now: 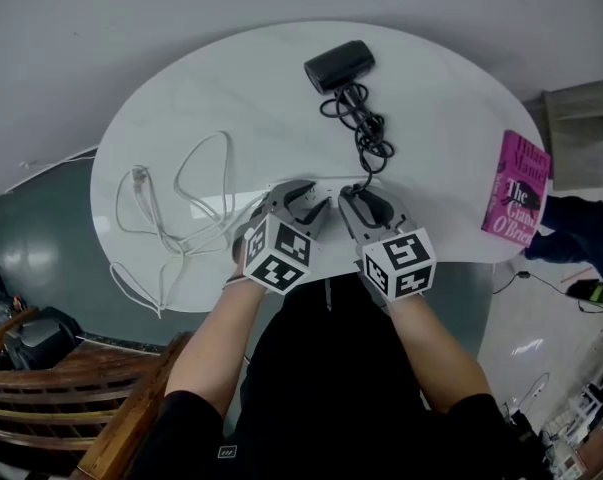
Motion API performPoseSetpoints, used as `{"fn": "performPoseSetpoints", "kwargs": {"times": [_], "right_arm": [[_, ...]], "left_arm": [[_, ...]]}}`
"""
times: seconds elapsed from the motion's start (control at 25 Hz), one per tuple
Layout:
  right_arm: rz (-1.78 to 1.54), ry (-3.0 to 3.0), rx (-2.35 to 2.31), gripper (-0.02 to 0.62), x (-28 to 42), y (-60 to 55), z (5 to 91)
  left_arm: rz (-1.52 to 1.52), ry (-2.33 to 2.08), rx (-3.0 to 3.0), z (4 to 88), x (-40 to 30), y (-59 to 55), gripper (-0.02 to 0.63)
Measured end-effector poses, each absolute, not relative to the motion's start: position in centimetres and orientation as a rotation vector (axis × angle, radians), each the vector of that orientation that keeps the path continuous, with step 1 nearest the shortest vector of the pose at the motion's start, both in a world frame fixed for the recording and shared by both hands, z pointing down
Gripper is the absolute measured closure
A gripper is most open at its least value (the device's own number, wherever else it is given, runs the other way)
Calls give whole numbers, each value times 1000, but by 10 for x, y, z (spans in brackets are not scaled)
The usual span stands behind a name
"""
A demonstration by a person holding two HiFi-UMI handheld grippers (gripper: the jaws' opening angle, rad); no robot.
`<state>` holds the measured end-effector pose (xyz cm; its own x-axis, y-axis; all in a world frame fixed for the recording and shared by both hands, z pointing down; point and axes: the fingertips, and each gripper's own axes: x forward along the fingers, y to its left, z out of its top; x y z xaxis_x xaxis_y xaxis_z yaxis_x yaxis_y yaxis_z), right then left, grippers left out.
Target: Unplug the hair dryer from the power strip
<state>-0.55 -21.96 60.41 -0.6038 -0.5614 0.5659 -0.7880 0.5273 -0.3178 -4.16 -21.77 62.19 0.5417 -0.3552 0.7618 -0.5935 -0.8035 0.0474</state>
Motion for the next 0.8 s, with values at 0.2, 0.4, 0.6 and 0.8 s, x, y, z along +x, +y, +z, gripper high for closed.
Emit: {"fn": "performPoseSetpoints", "kwargs": {"times": [0.2, 0.4, 0.6, 0.8], "right_arm": [[638, -2364, 1123, 490, -7, -222, 604], [616, -2371, 1112, 519, -8, -223, 599], [637, -2362, 1126, 525, -7, -225, 595], [659, -2364, 1143, 528, -6, -225, 590]], "left_arm": [[1093, -810, 2476, 621, -44, -220, 481], [1108, -815, 2497, 621, -43, -220, 482], [1110, -819, 2488, 622, -43, -221, 482], [1107, -820, 2482, 621, -42, -219, 482]]}}
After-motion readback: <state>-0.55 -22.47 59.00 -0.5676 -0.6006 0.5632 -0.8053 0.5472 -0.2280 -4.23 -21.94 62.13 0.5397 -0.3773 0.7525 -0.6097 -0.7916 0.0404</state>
